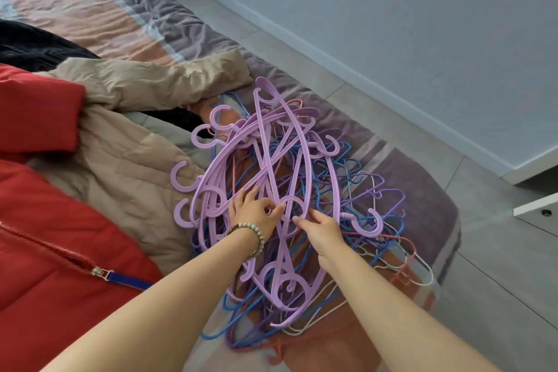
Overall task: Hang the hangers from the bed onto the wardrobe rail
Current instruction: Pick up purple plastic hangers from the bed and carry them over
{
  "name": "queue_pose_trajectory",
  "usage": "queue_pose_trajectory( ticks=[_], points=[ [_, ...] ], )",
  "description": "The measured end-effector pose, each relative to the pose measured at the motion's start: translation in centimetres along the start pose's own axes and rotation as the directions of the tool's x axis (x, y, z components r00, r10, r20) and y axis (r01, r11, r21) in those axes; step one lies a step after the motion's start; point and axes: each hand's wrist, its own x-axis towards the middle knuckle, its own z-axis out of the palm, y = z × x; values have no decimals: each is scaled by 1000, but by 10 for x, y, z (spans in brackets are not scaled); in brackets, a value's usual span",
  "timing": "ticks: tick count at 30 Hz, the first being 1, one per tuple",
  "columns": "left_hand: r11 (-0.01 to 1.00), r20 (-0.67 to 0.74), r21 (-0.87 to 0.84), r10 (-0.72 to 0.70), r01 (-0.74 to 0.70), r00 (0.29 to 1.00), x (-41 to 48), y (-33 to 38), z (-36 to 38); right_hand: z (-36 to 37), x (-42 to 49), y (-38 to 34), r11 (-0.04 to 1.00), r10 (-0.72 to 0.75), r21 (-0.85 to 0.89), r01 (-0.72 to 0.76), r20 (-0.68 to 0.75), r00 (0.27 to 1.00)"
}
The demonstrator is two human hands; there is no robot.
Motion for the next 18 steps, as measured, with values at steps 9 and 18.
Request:
queue_pose_trajectory(
  ticks=[9,18],
  points=[
    [791,-135,-608,-15,-71,991,-35,15,-23,-13,-55,-31,941,-106,336,37,189,976],
    [668,-8,-705,326,-236,945,-96,115,-126,-84,-154,-141,850,-268,492,189,96,959]
  ],
)
